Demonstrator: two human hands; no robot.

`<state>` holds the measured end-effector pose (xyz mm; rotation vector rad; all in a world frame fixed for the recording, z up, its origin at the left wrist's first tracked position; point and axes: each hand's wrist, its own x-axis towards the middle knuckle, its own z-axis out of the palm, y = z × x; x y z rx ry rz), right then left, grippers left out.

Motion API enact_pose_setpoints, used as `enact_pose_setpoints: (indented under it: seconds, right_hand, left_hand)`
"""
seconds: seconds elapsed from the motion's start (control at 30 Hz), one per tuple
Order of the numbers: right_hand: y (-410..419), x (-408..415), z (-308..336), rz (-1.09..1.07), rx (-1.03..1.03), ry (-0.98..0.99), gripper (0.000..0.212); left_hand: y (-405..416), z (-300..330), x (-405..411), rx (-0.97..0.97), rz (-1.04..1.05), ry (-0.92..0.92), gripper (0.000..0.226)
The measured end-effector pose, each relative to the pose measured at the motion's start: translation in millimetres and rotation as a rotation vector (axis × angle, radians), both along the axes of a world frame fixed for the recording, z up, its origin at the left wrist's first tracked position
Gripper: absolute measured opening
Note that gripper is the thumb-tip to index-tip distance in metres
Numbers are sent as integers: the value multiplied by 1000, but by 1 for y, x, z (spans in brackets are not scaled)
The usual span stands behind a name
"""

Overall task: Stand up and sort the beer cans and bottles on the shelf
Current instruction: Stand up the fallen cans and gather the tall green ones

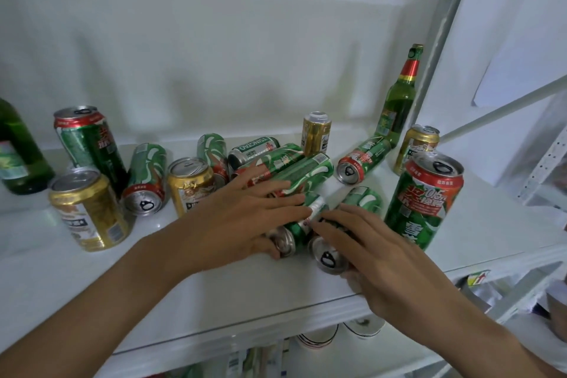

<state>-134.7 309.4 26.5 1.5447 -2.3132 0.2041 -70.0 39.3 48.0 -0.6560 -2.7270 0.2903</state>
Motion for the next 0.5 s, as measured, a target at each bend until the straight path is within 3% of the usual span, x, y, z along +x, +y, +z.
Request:
enact_pose_setpoints:
  seconds: [0.07,0.2,0.3,0.5]
  right_hand:
    - [-1,9,7,72,-78,-41,85]
    - [-5,24,20,141,-265,-232,73]
    - [-12,32,30,133,-363,-418,72]
    - [-42,35,46,212,-526,-600,59]
  left_hand:
    - [-3,8,28,112,18,-80,76]
    - [-19,18,74,377,193,-434,73]
    - [-45,19,95,423,275,-468,70]
    - [-100,32,140,458,524,-555,55]
